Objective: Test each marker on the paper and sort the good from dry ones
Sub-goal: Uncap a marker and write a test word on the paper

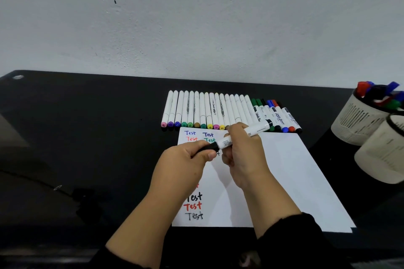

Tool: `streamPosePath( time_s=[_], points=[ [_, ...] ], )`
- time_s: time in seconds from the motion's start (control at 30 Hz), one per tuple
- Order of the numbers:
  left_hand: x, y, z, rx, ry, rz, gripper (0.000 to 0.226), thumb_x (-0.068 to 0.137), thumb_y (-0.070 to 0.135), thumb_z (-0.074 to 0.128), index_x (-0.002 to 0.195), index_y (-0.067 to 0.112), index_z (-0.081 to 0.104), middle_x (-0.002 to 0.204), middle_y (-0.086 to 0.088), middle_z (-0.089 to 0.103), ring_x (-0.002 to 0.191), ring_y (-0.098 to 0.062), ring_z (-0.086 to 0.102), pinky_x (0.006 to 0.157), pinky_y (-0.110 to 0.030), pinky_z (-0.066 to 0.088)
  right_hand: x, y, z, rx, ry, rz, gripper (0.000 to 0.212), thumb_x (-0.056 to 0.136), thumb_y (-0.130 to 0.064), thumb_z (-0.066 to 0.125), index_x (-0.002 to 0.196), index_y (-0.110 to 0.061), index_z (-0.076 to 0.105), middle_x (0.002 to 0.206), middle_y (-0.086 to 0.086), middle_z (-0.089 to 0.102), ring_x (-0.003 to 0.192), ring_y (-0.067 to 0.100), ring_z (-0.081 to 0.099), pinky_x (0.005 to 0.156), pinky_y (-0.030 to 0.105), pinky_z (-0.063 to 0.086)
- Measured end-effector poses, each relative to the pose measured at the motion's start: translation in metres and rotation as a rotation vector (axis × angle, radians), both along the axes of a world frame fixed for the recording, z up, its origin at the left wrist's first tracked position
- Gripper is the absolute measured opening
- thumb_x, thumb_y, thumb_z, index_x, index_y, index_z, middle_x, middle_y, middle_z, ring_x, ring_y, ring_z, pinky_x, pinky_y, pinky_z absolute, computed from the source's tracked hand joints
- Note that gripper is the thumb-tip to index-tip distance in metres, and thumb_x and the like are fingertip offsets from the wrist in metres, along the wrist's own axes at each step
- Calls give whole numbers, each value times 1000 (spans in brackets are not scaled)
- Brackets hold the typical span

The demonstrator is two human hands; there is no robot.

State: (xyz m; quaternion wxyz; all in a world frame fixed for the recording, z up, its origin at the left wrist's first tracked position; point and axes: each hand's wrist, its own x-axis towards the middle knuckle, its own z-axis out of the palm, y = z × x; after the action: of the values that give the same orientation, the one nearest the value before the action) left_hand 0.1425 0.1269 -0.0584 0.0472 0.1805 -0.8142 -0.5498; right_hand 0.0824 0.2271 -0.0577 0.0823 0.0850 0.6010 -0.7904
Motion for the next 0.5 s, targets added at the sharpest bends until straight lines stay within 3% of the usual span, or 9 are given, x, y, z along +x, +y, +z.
streamPosePath(
  time_s=[0.2, 0.4, 0.5],
  points=[
    [-2, 0, -1, 40, -18, -4, 19, 89, 27, 61, 106, 32, 68, 79, 14, 63, 59, -11, 51, 37, -11, 39, 1, 1, -1, 38, -27, 9, 20, 93, -11, 47, 74, -15, 45, 49, -1, 39, 37, 7, 27, 40, 18, 22],
    [-3, 2, -1, 85, -15, 0, 19, 90, 26, 60, 107, 30, 68, 79, 19, 61, 73, -10, 56, 40, -8, 41, 1, 1, 1, 77, -12, 11, 16, 93, -14, 49, 77, -13, 48, 54, 1, 43, 37, 6, 29, 40, 19, 25],
    [-3, 6, 1, 27, -7, 3, 16, 91, 30, 58, 100, 42, 64, 79, 18, 60, 66, -10, 54, 38, -10, 39, 1, 6, 4, 137, -3, 30, 25, 92, -33, 57, 78, -13, 54, 49, -2, 44, 37, 6, 32, 41, 21, 28]
  ],
)
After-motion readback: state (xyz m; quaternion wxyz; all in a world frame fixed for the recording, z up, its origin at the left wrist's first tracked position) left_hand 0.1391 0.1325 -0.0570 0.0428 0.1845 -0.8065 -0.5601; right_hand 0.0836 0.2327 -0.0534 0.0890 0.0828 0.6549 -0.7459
